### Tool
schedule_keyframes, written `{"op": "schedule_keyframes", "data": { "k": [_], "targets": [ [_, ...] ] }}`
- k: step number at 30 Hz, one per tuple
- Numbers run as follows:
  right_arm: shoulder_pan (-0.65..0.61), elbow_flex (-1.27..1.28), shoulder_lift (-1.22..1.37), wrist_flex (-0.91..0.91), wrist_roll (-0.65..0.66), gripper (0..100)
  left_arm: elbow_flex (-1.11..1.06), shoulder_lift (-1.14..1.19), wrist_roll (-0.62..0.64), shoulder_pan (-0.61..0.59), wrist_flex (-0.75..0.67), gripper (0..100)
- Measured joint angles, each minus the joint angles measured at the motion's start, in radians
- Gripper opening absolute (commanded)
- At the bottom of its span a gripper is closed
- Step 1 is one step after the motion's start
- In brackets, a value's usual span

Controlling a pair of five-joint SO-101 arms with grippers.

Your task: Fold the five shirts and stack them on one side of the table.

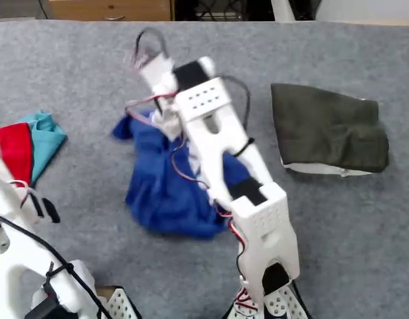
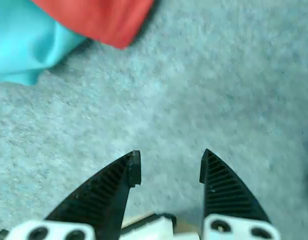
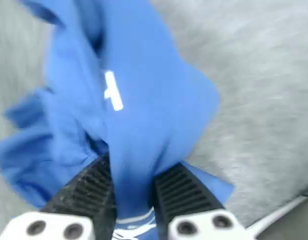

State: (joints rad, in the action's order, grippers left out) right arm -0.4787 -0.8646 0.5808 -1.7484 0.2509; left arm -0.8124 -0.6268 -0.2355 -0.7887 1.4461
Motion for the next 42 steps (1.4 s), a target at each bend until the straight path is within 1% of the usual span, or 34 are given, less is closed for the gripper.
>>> {"op": "schedule_keyframes", "data": {
  "k": [3, 6, 8, 10, 14, 17, 20, 22, 25, 30, 32, 37, 42],
  "targets": [
    [0.049, -0.210, 0.000, -0.006, -0.104, 1.5, 0.000, -0.003, 0.000, 0.114, 0.072, 22],
    [0.086, -0.350, 0.000, -0.008, -0.196, 1.5, 0.000, -0.005, 0.000, 0.273, 0.092, 22],
    [0.098, -0.387, 0.000, -0.008, -0.233, 1.5, 0.000, -0.005, 0.000, 0.391, 0.078, 22],
    [0.106, -0.394, 0.012, -0.009, -0.262, 1.5, 0.000, -0.005, 0.025, 0.503, 0.023, 22],
    [0.107, -0.394, 0.023, -0.011, -0.278, 1.5, 0.003, -0.005, 0.153, 0.671, -0.114, 22],
    [0.107, -0.425, 0.023, -0.011, -0.281, 1.5, 0.003, -0.005, 0.238, 0.753, -0.222, 22],
    [0.107, -0.480, -0.009, -0.011, -0.281, 1.5, 0.003, -0.005, 0.304, 0.793, -0.282, 22],
    [0.107, -0.520, -0.058, -0.011, -0.281, 1.5, 0.003, -0.005, 0.330, 0.801, -0.287, 22],
    [0.063, -0.575, -0.133, 0.006, -0.281, 1.5, 0.041, -0.005, 0.347, 0.796, -0.245, 22],
    [-0.084, -0.603, -0.227, 0.068, -0.281, 1.5, 0.138, -0.005, 0.344, 0.686, -0.117, 22],
    [-0.109, -0.586, -0.236, 0.072, -0.281, 1.5, 0.161, -0.005, 0.288, 0.631, -0.077, 22],
    [-0.109, -0.423, -0.229, 0.103, -0.281, 1.5, 0.166, -0.005, 0.072, 0.476, -0.038, 22],
    [-0.054, -0.255, -0.133, 0.235, -0.281, 1.5, 0.101, -0.005, -0.117, 0.318, -0.035, 22]
  ]
}}
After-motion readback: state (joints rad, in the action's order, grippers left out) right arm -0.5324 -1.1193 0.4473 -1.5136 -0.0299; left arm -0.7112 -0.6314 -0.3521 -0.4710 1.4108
